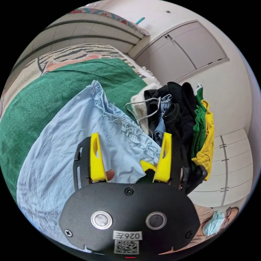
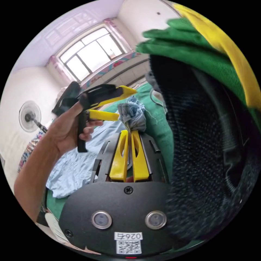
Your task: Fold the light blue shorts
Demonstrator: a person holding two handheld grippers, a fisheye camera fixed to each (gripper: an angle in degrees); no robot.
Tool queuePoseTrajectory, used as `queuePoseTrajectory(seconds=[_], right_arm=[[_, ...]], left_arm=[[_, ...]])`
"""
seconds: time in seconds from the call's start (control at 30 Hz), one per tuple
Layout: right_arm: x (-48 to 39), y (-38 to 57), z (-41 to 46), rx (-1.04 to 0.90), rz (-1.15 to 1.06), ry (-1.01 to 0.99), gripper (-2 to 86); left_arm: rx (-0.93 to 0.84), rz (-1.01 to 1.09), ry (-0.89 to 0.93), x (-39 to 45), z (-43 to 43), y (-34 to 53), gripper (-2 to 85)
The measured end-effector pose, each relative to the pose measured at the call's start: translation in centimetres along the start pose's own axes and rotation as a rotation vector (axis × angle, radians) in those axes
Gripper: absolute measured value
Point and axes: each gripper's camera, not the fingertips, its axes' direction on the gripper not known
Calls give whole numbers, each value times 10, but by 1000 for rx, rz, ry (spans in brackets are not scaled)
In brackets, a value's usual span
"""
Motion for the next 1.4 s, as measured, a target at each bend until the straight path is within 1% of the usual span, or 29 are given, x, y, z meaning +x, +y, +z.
queuePoseTrajectory(seconds=[0.07,0.13,0.2,0.27,0.3,0.37,0.4,0.47,0.57,0.73,0.9,0.97,1.0,1.07,1.1,1.17,1.2,1.27,1.3,1.37,1.4], right_arm=[[-40,-20,0,11,-119,0,-14],[-73,-32,1,13,-210,-16,-15],[-108,-41,4,14,-311,-7,-15],[-155,-49,6,36,-452,12,-16],[-165,-51,7,38,-482,18,-16],[-197,-59,17,31,-563,47,-16],[-202,-62,19,30,-572,47,-16],[-214,-79,27,26,-562,39,-16],[-219,-103,31,48,-511,23,-16],[-235,-134,33,94,-443,-77,-16],[-289,-146,51,97,-468,-177,-16],[-334,-143,64,94,-527,-208,-16],[-346,-141,68,94,-543,-213,-16],[-400,-127,87,76,-613,-252,-16],[-414,-121,93,67,-633,-265,-16],[-471,-96,121,25,-710,-312,-16],[-486,-88,129,11,-730,-325,-16],[-539,-49,168,-62,-811,-355,-14],[-551,-38,179,-83,-835,-357,-14],[-592,11,229,-161,-917,-340,-8],[-600,23,242,-183,-930,-340,-5]], left_arm=[[-99,-6,-6,-1,23,-8,344],[-160,-12,15,-5,37,-8,344],[-210,-33,12,-11,47,-2,321],[-274,-46,-5,-23,61,11,242],[-287,-46,-14,-26,64,15,223],[-310,-27,-40,-36,64,29,138],[-305,-29,-42,-39,61,32,120],[-228,-32,-5,-53,39,46,49],[-97,-18,61,-67,-4,64,9],[23,48,127,-90,-69,104,-6],[166,61,233,-135,-140,171,-7],[261,46,296,-169,-185,218,-7],[287,42,307,-178,-197,231,-7],[376,36,318,-211,-246,287,-7],[393,33,313,-219,-258,302,-7],[474,18,261,-253,-305,371,-5],[493,11,243,-263,-315,389,-4],[548,-42,175,-307,-347,463,0],[557,-61,163,-320,-353,480,3],[580,-172,155,-380,-365,549,27],[586,-204,162,-395,-366,565,36]])
